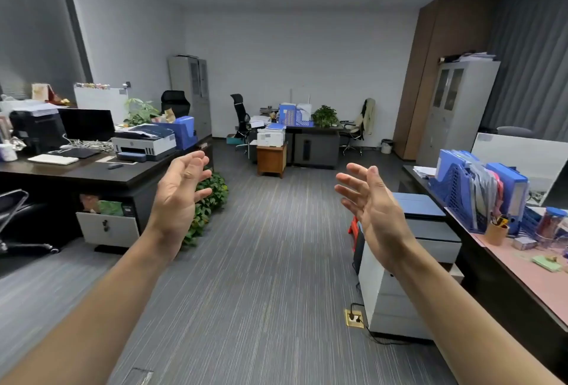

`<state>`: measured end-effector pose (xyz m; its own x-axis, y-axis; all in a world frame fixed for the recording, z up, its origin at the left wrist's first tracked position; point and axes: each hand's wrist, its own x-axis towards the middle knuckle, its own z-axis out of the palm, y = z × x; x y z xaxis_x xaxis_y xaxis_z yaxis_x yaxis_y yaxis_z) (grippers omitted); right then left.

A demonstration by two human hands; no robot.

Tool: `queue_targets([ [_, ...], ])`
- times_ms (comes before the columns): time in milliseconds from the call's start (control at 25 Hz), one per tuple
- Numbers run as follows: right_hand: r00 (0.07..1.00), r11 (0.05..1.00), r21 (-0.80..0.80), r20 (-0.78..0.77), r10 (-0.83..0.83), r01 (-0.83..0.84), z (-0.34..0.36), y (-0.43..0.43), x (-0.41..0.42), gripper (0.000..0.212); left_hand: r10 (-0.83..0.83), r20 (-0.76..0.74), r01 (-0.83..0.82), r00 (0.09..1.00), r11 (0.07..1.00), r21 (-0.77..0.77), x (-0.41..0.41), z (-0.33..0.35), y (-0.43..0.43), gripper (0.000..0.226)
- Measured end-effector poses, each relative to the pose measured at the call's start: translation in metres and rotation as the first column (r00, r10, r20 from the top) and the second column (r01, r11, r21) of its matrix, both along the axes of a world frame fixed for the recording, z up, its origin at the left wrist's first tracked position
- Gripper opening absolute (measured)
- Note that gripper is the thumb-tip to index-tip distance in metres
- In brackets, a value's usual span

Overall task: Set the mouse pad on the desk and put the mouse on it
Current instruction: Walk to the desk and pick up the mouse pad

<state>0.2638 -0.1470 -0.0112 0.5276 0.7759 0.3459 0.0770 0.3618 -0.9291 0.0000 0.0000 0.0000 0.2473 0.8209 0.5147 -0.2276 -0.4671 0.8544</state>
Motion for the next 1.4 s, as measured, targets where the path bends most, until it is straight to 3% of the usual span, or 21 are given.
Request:
queue_targets([
  [360,0.998,0.998,0.002,0.014,-0.064,0.064,0.018,0.231,0.064,0.061,0.019,0.03,-0.019,0.999,1.0,-0.006,0.071,0.006,0.238,0.051],
  [520,0.999,0.998,0.035,-0.021,-0.044,0.045,0.025,0.333,0.101,0.062,0.019,0.04,-0.018,0.999,0.999,-0.027,0.103,0.011,0.34,0.046],
  [760,1.0,0.995,0.1,0.001,-0.017,0.017,0.006,0.51,0.175,0.089,0.026,0.036,-0.025,0.999,0.999,-0.031,0.177,-0.008,0.504,0.041],
  [1200,0.999,0.994,0.105,-0.004,0.042,-0.041,0.031,0.888,0.351,0.09,0.062,0.027,-0.062,0.998,0.998,0.009,0.349,0.008,0.868,0.055],
  [1400,0.997,0.992,0.102,0.03,0.071,-0.074,0.014,1.05,0.395,0.077,0.074,0.064,-0.074,0.995,0.997,0.005,0.391,-0.012,1.034,0.048],
])
